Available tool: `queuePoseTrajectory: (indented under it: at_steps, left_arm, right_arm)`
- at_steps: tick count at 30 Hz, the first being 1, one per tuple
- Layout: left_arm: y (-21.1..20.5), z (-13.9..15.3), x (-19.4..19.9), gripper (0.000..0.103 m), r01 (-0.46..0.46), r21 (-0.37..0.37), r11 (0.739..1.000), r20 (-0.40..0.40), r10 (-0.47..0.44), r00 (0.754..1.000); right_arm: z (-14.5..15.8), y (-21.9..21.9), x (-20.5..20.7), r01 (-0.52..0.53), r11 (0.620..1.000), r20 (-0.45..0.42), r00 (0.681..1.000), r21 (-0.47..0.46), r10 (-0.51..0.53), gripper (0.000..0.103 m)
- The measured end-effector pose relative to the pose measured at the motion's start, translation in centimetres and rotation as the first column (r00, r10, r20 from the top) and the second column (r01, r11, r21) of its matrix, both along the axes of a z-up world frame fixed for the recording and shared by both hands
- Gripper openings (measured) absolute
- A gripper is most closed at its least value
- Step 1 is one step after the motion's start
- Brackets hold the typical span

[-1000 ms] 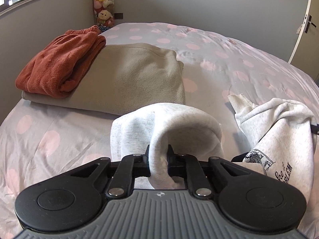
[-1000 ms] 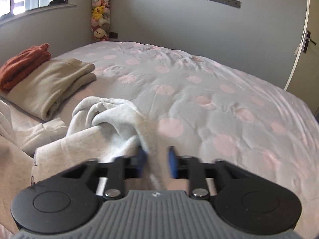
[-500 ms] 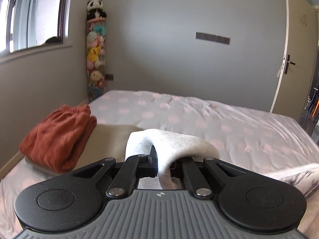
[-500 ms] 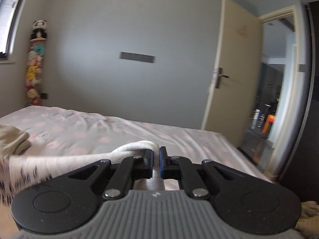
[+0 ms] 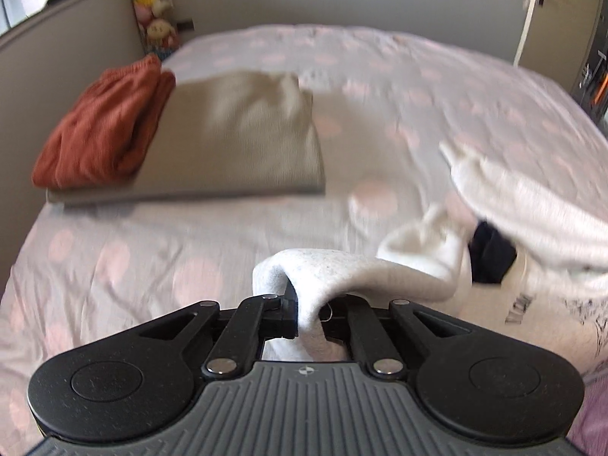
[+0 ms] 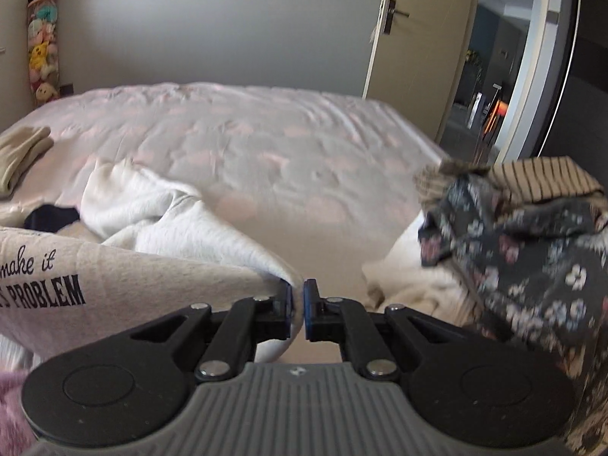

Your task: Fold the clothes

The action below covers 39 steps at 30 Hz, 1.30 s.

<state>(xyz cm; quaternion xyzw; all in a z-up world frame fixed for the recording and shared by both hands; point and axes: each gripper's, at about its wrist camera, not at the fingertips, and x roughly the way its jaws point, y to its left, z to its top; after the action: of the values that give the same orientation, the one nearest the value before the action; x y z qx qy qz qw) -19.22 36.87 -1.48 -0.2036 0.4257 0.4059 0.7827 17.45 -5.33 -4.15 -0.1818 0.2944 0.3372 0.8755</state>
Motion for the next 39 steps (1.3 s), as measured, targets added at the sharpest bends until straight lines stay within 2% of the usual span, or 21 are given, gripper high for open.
queuePoseTrajectory:
  at_steps: [3, 5, 7, 8, 15, 22, 29, 36, 39]
  left_arm:
    - [-1.0, -0.2, -0.8, 0.014, 0.029, -0.022, 0.999, -0.035, -0.030, 0.999]
    - [-1.6, -0.1, -1.2, 0.018, 0.055, -0.032, 0.998, -0.054, -0.056, 0.997]
    - [-2.3, 0.1, -1.2, 0.022, 0.084, -0.044, 0.995, -0.069, -0.087, 0.994]
    - [-2.6, 0.2, -1.2, 0.023, 0.100, -0.050, 0.994, -0.077, -0.104, 0.992]
    - [-5.4, 1.3, -0.5, 0.029, 0.203, -0.056, 0.978, -0.131, -0.208, 0.969]
    - [-7.3, 2.4, -0.2, 0.029, 0.268, -0.093, 0.959, -0.103, -0.276, 0.956]
    - [-10.2, 2.5, 0.7, 0.029, 0.369, -0.134, 0.920, -0.128, -0.385, 0.914]
    - [-11.6, 1.9, 0.9, 0.029, 0.420, -0.148, 0.895, -0.150, -0.440, 0.885]
    - [-12.5, 2.0, 0.5, 0.029, 0.454, -0.118, 0.883, -0.157, -0.468, 0.869]
  right_arm:
    - [0.4, -0.6, -0.4, -0.020, 1.000, -0.018, 1.000, -0.013, 0.019, 0.010]
    - [0.9, -1.0, -0.7, -0.034, 0.999, -0.022, 0.999, -0.015, 0.034, 0.017]
    - [1.7, -1.2, -1.2, -0.053, 0.999, -0.014, 0.999, -0.011, 0.053, 0.030]
    - [2.1, -1.3, -1.5, -0.062, 0.998, -0.010, 0.998, -0.009, 0.062, 0.032]
    - [4.1, -0.7, -2.6, -0.130, 0.991, -0.001, 0.992, 0.023, 0.130, 0.037]
    - [4.2, 1.3, -3.3, -0.182, 0.982, -0.015, 0.983, 0.044, 0.183, 0.041]
    - [4.1, 2.4, -3.6, -0.211, 0.976, -0.016, 0.977, 0.046, 0.212, 0.045]
    - [3.8, 2.8, -3.6, -0.214, 0.976, -0.030, 0.976, 0.052, 0.215, 0.046]
    - [3.5, 2.8, -3.6, -0.212, 0.976, -0.039, 0.976, 0.055, 0.215, 0.046]
